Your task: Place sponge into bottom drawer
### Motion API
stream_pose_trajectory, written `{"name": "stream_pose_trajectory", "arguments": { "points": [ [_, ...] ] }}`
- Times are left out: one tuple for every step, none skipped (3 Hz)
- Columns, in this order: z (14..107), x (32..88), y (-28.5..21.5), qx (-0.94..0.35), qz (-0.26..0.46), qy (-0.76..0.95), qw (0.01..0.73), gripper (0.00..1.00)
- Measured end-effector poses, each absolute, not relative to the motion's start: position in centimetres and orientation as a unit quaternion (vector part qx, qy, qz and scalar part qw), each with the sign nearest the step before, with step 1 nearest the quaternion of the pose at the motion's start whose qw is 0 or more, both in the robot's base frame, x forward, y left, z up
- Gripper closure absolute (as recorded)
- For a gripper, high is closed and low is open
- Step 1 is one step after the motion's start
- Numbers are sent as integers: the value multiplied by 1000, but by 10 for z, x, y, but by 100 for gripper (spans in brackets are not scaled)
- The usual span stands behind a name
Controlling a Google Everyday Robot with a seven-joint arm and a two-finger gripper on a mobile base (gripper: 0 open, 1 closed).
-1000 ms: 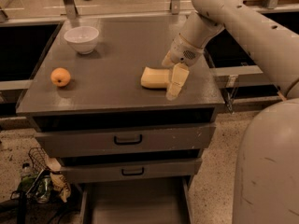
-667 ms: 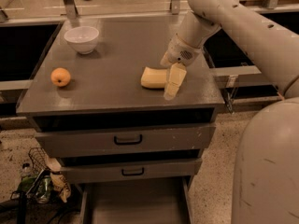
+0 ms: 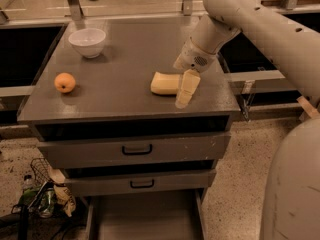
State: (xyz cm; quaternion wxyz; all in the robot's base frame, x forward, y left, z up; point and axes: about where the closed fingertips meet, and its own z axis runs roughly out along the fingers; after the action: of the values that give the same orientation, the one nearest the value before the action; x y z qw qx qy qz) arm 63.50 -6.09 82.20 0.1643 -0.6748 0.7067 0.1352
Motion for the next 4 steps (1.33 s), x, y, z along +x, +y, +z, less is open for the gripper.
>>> {"name": "stream_pose_trajectory", "arguments": {
  "points": [
    [822,635,-61,-675,135,707,165,19],
    [822,635,-61,-675,135,707,165,42],
    [822,635,-61,-675,135,707,165,66],
    [822,635,-61,-675,135,707,165,89]
  ]
}}
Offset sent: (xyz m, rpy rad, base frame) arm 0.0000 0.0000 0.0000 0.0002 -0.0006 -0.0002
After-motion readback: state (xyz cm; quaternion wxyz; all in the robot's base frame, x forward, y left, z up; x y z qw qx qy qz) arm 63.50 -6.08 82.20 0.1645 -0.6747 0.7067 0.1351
